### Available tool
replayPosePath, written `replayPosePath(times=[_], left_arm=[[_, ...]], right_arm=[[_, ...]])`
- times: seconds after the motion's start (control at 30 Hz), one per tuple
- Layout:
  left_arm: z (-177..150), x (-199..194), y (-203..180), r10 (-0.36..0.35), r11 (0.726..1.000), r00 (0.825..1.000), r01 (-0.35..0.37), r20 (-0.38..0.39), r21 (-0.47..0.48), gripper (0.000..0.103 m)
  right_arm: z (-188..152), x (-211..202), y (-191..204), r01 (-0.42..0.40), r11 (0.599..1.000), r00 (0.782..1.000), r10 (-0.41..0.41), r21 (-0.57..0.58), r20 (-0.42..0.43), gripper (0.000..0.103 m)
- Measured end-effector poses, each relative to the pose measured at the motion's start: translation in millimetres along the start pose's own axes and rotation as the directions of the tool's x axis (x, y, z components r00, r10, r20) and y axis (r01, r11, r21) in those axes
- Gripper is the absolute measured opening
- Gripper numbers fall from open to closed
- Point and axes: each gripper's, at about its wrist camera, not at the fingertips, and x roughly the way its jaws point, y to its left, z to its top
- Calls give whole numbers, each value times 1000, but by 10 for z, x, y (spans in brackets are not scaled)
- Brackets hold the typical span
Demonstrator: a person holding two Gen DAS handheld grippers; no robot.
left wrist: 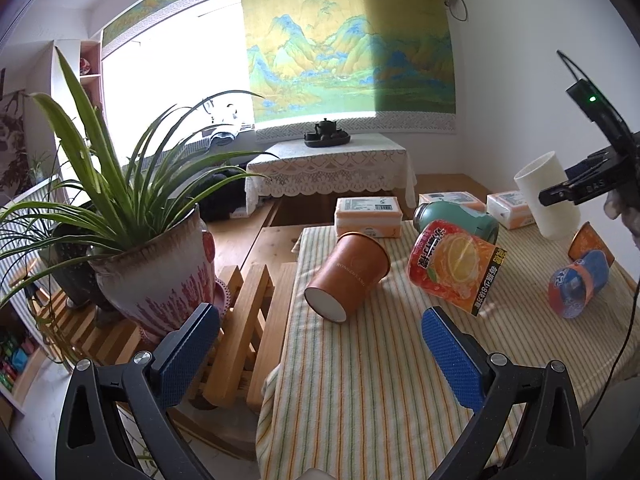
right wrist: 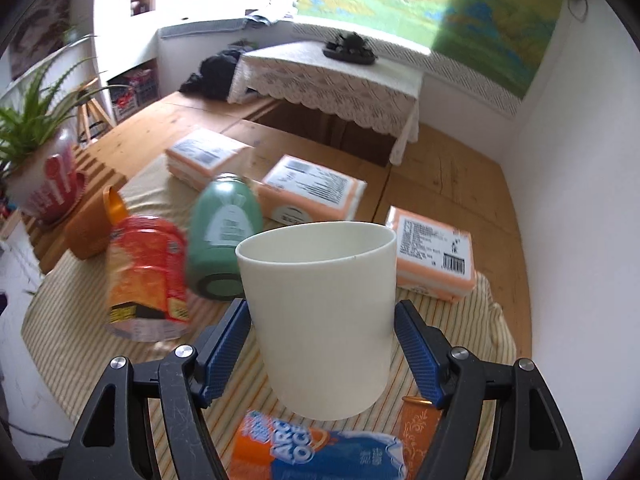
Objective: Flip cup upside down
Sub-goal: 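Lift the white cup with the right gripper and carry it across the table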
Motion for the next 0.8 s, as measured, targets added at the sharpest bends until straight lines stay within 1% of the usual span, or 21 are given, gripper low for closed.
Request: replayPosePath(times=[0.17,0.33,0.5,0.6,0.67,0.8], left_arm=[[-11,-126,69,10,1000,1000,-10,15,-15,102],[-52,-248,140,13,1000,1000,-12,22,-28,102],[-108,-361,196,25,999,999,-24,23,-36,102],[-142,-422,246,34,999,999,-33,23,-40,102],[-163,-451,288,41,998,999,-40,21,-46,102],[-202,-487,368,58,997,998,-57,19,-57,102]], right_arm=[[-99,-420,406,-31,990,998,37,-141,44,70],[-312,-592,871,-60,958,997,68,-280,20,70],[-516,-512,1331,-104,911,995,95,-398,-41,70],[-609,-388,1547,-90,885,996,68,-456,-63,70],[-633,-288,1641,-101,875,994,70,-474,-83,70],[-666,-137,1801,-103,857,994,65,-506,-92,70]])
